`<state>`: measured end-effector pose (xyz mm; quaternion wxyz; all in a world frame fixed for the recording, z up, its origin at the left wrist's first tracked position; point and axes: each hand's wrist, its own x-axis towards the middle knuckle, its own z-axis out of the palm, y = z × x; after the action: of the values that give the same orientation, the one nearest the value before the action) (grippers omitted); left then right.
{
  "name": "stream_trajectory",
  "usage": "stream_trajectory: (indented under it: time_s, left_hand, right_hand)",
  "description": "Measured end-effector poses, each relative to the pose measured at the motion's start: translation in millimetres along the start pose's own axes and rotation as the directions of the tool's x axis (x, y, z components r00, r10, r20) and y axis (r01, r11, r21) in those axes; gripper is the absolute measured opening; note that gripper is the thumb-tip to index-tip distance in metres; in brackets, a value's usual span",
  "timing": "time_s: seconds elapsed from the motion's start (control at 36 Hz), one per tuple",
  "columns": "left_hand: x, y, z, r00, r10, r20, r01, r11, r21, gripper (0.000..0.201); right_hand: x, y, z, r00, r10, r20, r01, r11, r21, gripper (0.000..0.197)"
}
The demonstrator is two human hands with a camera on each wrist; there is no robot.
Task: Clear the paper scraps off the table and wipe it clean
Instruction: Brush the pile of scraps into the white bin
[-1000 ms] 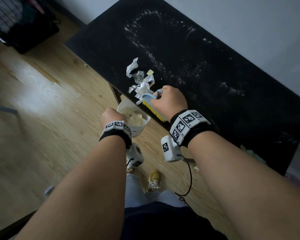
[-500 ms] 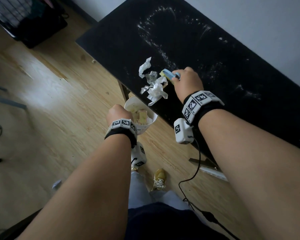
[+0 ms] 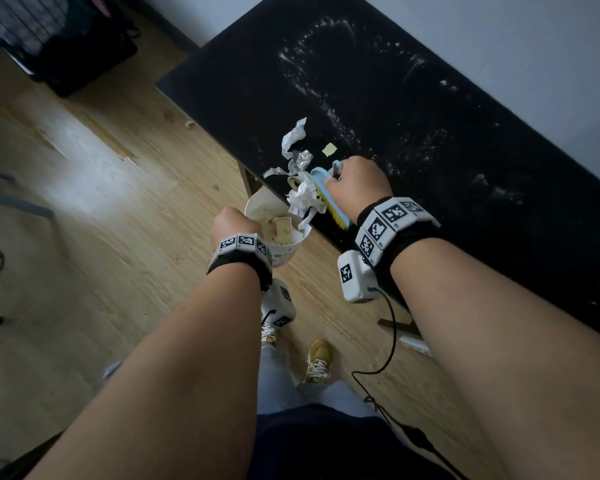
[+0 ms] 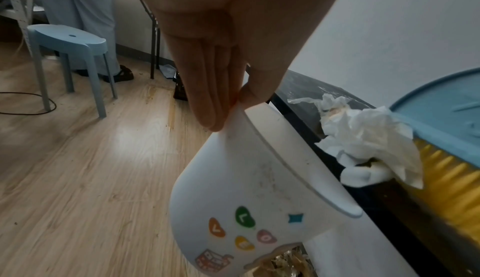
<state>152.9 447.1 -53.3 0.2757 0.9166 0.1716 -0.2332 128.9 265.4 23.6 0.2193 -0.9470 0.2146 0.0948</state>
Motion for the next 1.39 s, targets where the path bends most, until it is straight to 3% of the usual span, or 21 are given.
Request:
stream_trajectory:
  time_s: [0.31, 0.53, 0.64, 0.78, 1.03, 1.39]
  left_hand:
    - [0, -2, -1, 1.000, -0.015, -0.009, 0.015, 1.000, 0.017, 0.028]
    - [5, -1, -6, 1.000, -0.013, 0.001, 0.013, 0.999, 0.039, 0.032]
    - [12, 0, -9, 1.000, -0.016, 0.002, 0.016, 0.999, 0.052, 0.033]
    - [24, 2, -14, 1.000, -0.022, -0.010, 0.022, 0.998, 0.057, 0.034]
    - [42, 4, -17, 1.000, -0.015, 0.003, 0.015, 0.997, 0.078, 0.031]
    - [40, 3, -14, 0.999, 0.004, 0.039, -0.007, 0.998, 0.064, 0.016]
  right_hand:
    - [-20, -14, 7, 0.994, -0.096, 0.058, 0.093, 0.994, 0.063, 0.025]
    - [-6, -15, -10, 0.985, -0.059, -0.161, 0.085, 0.983, 0.162, 0.025]
    - [11, -13, -9, 0.961, -0.048, -0.272, 0.088, 0.987, 0.137, 0.030]
    - [34, -7, -4, 0.950, -0.021, -0.312, 0.045, 0.997, 0.067, 0.030]
    - [60, -6, 0, 0.984, 0.053, -0.168, -0.066, 0.995, -0.070, 0.032]
    - [46, -22, 10, 1.000, -0.026, -0.003, 0.026, 0.991, -0.128, 0.030]
